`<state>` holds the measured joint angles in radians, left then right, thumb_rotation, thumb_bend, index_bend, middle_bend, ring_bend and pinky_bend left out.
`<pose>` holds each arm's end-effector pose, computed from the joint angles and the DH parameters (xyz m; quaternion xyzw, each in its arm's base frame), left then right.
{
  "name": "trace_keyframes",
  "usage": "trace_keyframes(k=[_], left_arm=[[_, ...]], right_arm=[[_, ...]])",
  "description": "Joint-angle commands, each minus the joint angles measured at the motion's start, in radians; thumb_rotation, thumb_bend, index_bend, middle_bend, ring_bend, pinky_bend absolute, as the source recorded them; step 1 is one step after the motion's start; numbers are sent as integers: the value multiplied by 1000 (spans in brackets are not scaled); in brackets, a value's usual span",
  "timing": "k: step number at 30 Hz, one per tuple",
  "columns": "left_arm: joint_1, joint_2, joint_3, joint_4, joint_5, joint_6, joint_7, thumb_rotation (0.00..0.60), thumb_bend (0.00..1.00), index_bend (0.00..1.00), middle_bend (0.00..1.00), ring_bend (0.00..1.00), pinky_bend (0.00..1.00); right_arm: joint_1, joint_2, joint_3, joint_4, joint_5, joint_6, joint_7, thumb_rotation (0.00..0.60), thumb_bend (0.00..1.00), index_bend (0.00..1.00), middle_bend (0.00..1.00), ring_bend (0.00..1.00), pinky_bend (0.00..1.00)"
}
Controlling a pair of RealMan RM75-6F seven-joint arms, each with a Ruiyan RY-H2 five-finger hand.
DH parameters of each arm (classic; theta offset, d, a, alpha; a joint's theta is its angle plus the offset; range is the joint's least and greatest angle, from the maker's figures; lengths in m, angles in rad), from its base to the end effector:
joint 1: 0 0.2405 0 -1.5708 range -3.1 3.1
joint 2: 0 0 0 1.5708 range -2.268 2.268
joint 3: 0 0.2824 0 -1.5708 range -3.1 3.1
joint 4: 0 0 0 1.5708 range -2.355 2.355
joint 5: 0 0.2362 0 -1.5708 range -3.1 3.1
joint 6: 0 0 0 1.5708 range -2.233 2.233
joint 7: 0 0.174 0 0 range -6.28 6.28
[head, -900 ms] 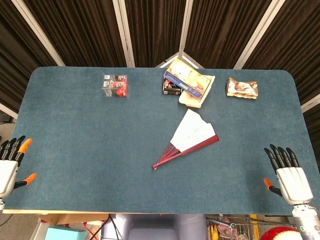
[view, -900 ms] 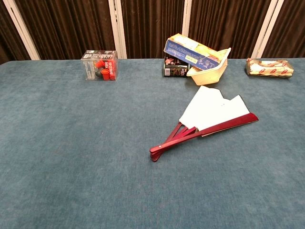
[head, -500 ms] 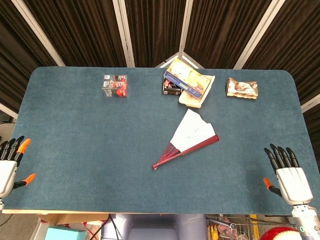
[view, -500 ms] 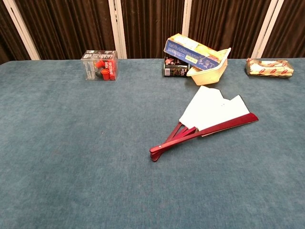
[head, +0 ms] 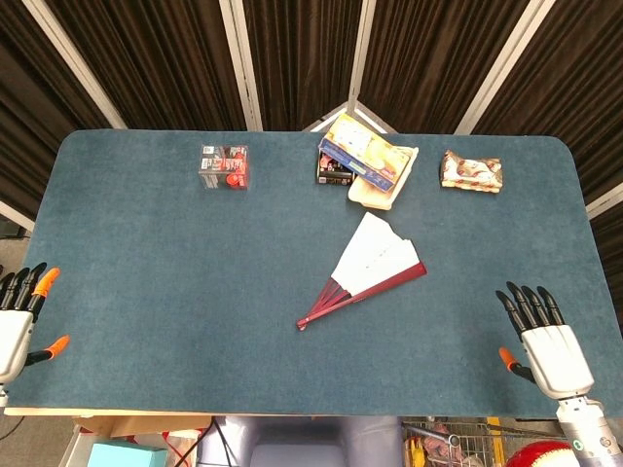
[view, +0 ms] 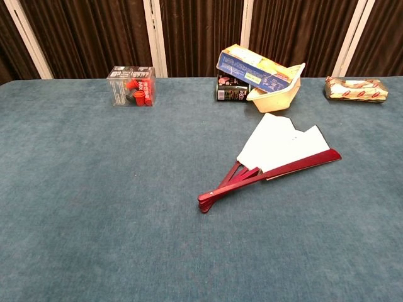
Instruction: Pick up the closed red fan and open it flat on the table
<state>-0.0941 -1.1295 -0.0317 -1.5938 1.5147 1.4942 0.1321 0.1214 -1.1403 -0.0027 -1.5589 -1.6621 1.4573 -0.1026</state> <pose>-0.3446 0.2144 0.1421 -0.6267 -0.3413 -0.3505 0.6065 -0.3288 -0.2129 0.1199 0.6859 -0.3183 0.3633 0.5443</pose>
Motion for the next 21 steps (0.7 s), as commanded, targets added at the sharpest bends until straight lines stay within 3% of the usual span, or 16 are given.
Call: trace_keyframes(k=[1,7,21], left_arm=[[0,-1,2,0,3,1,4,600,0,0,0,0,0],[4,-4,1,2,6,11,13,600,0,0,0,0,0],[4,-11,-1,4,2,11,25,600,0,0,0,0,0]], right_arm=[[10,-13,-6,12,-22,-1,15,600,294,7,0,0,36],[59,-96,-4,88,-101,-1,56,600,294,196,46,9,36],[175,-384,48,266,-94,-70,95,600,294,355,122,44,37]])
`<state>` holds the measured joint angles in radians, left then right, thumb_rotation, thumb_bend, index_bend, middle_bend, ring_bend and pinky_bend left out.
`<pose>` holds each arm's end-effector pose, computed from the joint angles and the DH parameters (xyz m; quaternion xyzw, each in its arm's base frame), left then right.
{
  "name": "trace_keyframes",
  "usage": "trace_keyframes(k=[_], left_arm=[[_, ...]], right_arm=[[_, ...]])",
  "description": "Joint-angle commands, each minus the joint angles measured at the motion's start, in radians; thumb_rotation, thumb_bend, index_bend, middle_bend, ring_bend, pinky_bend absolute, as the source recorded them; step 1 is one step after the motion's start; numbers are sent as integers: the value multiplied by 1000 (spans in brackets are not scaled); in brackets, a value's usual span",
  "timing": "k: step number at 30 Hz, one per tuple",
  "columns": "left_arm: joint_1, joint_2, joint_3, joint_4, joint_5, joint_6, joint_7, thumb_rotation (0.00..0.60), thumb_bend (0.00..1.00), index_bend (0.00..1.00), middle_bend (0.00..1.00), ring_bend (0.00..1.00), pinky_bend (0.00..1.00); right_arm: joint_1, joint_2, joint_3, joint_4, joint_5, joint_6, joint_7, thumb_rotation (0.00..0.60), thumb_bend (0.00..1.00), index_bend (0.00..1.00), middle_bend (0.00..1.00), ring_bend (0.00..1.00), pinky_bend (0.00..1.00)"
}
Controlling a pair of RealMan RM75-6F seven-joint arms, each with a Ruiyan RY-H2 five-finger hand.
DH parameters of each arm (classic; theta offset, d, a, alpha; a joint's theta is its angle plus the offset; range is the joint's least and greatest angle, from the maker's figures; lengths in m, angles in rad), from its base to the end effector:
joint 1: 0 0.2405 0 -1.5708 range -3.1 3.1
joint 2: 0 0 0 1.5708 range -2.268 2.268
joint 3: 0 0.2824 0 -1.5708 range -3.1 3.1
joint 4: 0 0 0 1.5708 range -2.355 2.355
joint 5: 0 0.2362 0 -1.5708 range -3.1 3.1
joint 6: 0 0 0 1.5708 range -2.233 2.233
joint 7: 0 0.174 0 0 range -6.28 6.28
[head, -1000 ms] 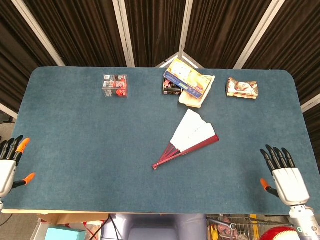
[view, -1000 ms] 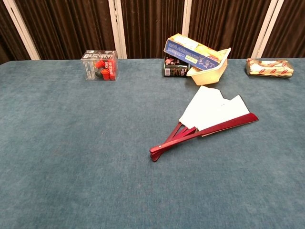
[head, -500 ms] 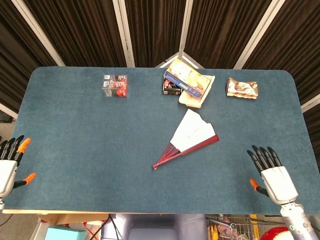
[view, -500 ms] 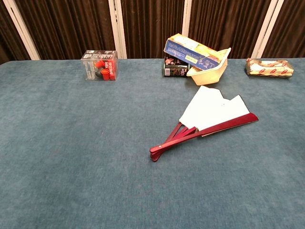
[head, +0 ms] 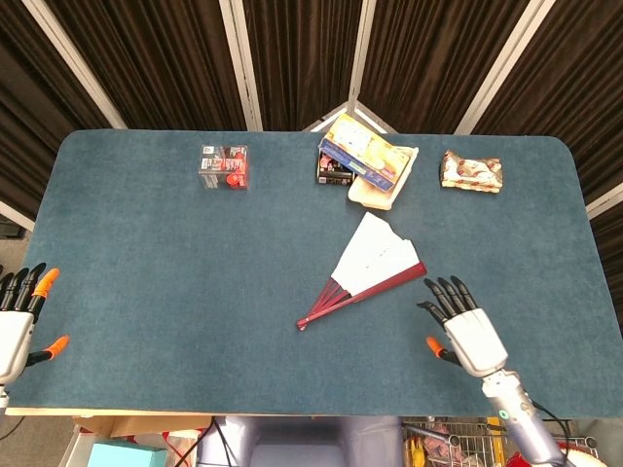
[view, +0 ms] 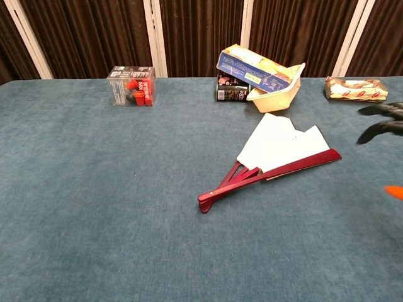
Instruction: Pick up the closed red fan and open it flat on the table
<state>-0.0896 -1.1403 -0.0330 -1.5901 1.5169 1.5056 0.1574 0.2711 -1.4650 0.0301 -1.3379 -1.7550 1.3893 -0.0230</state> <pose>-0.3440 0.2131 0.1405 -0.6271 -0.3331 -0.3476 0.6124 -0.2800 -0.2607 0.0127 0.7114 -0.3072 0.4509 0.4429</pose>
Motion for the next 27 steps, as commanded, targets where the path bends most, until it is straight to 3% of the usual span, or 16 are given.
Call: trace_keyframes(k=[1,13,27], left_arm=[[-1,-1,0,1,1,-1,0,600,0,0,0,0,0],[-4,-2,-4,-3,-11,-10,8,600,0,0,0,0,0],[-8,1,-10,-6,-25,-19,-7,600,0,0,0,0,0]], right_arm=[[31,-81,16,60,-2,-2,18,600,294,358,123,45,37],[81,-313,-2,252,14,-41,9,600,294,396,143,52,37],[126,-465,17,405,44,-33,47,600,292,460,176,61,37]])
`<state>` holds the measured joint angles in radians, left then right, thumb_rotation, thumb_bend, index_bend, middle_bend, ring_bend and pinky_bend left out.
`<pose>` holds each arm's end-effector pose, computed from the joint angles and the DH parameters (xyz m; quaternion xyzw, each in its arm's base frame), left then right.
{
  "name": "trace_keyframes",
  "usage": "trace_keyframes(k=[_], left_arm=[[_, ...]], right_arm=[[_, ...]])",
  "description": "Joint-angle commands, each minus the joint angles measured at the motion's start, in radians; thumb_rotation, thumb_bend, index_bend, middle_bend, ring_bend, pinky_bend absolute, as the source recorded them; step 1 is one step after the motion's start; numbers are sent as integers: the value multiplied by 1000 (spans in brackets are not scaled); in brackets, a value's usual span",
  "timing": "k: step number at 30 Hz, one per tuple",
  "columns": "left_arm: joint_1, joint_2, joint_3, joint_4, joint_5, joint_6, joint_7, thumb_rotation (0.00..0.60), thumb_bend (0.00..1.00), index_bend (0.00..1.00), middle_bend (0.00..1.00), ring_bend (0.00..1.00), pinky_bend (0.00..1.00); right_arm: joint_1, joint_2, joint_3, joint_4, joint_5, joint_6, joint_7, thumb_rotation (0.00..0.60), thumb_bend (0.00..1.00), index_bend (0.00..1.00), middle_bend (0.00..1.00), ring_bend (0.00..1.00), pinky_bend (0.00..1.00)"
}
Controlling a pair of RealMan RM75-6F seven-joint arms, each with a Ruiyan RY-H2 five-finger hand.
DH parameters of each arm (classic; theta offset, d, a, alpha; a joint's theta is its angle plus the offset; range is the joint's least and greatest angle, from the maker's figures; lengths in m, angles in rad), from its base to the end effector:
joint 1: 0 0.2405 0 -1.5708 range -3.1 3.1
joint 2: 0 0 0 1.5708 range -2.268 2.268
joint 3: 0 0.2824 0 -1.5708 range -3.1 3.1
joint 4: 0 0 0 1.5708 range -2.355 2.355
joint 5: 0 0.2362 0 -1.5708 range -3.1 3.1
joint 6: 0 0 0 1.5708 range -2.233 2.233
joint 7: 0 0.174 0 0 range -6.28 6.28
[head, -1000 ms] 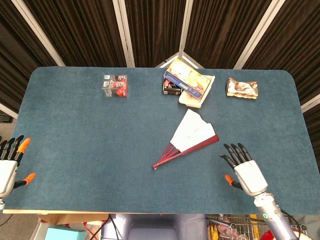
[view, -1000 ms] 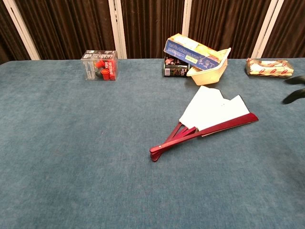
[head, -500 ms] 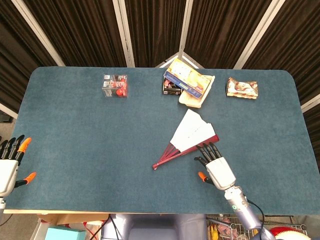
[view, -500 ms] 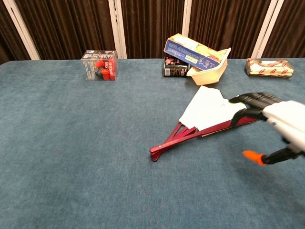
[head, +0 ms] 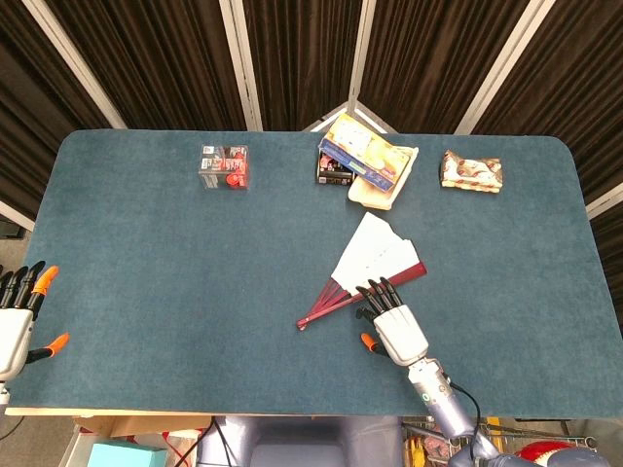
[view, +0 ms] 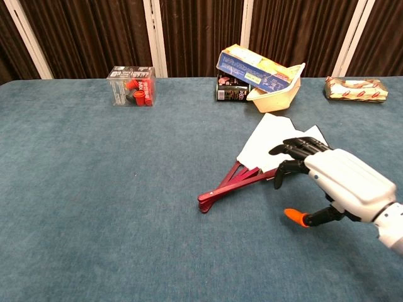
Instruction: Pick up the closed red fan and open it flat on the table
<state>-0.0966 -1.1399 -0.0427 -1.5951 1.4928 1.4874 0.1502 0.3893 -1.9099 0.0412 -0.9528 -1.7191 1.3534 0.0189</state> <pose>-0.3456 0.2178 0.1405 -0.6213 -0.3429 -0.3466 0.6134 -0.2285 -0.2858 -0.1168 0.7092 -0.3189 0.4844 0.4009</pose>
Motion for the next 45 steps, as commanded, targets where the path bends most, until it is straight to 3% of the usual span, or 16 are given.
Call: trace_keyframes(k=[1,21,45], left_arm=[[-1,1,-1,-2,-3,-3,0,600,0,0,0,0,0],[-5,4,-4,-10,-19,-15,-3,600,0,0,0,0,0],[-6,1,-8,-7,-24,-14,-14,600,0,0,0,0,0]], right_arm=[[12,-36,10,37,11,5,3,600,293,460,176,61,37],[72,-158,33,208,64,-5,51,600,293,460,176,60,37],[95,-240,49,279,105,33,97,600,293,460,177,60,37]])
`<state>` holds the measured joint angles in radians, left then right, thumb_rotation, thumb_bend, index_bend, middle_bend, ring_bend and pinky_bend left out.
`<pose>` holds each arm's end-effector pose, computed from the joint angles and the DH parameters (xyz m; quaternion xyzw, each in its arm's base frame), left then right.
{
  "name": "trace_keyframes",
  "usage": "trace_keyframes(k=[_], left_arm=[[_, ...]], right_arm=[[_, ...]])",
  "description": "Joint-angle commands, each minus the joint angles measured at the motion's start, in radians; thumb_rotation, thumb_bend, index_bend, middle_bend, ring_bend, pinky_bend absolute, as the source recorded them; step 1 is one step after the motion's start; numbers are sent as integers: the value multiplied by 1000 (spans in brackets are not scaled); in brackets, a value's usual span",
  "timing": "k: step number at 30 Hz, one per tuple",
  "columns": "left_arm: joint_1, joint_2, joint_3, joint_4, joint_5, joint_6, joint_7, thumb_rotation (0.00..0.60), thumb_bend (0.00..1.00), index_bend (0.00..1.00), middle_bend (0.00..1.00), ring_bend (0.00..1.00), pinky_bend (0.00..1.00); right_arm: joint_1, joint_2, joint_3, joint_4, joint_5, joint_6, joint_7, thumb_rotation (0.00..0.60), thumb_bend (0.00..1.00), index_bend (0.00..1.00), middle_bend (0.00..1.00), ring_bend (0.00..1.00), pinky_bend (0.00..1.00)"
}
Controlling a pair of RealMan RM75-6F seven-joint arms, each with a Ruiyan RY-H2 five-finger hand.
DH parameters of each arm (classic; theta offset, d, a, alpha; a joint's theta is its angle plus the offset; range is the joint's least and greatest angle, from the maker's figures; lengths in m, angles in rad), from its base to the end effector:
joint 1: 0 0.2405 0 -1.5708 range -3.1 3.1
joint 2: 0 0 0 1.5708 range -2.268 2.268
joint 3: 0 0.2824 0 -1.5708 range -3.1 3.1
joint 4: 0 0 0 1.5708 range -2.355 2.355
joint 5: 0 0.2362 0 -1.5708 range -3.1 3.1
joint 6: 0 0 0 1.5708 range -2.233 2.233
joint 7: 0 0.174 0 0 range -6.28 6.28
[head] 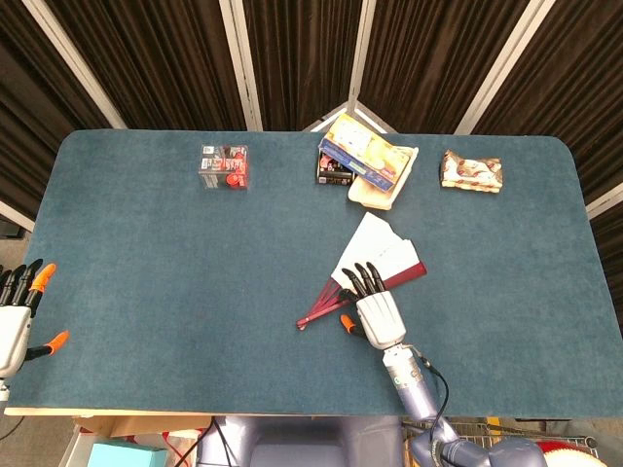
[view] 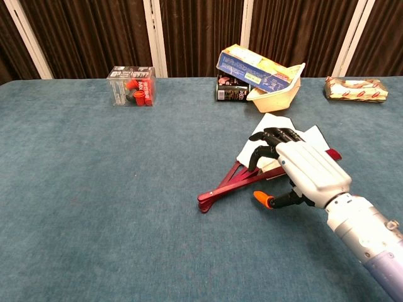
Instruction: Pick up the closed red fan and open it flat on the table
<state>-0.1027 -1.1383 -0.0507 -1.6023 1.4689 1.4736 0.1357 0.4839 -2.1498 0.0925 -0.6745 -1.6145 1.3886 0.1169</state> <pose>-0.3467 0.2216 0.1410 -0.6133 -0.3548 -0.3487 0.6134 -0.1983 -0.3146 -0.1569 0.6622 -0.3407 0.5199 0.4186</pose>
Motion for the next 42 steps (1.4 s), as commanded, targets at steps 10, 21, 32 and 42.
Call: trace_keyframes(k=[10,21,32,42], left_arm=[[0,0,1,-1,-1,-1,2,600,0,0,0,0,0],[-3,-2,-1,-2,-5,-4,2,600,0,0,0,0,0],[-3,-4,-2,-2,-7,-5,1,600,0,0,0,0,0],[-3,-3,-1,-4,-5,-4,-1,600,0,0,0,0,0]], right_arm=[[-7,-10,-18,17,9,-13,0,600,293,459,177,61,37],[13,-49,-2,43,23,-16,17,600,292,463,192,64,37],[39,-83,18,71,35,-14,37,600,452,604,229,75,37],[44,-69,18,51,39,-8,29,600,547,635,236,75,37]])
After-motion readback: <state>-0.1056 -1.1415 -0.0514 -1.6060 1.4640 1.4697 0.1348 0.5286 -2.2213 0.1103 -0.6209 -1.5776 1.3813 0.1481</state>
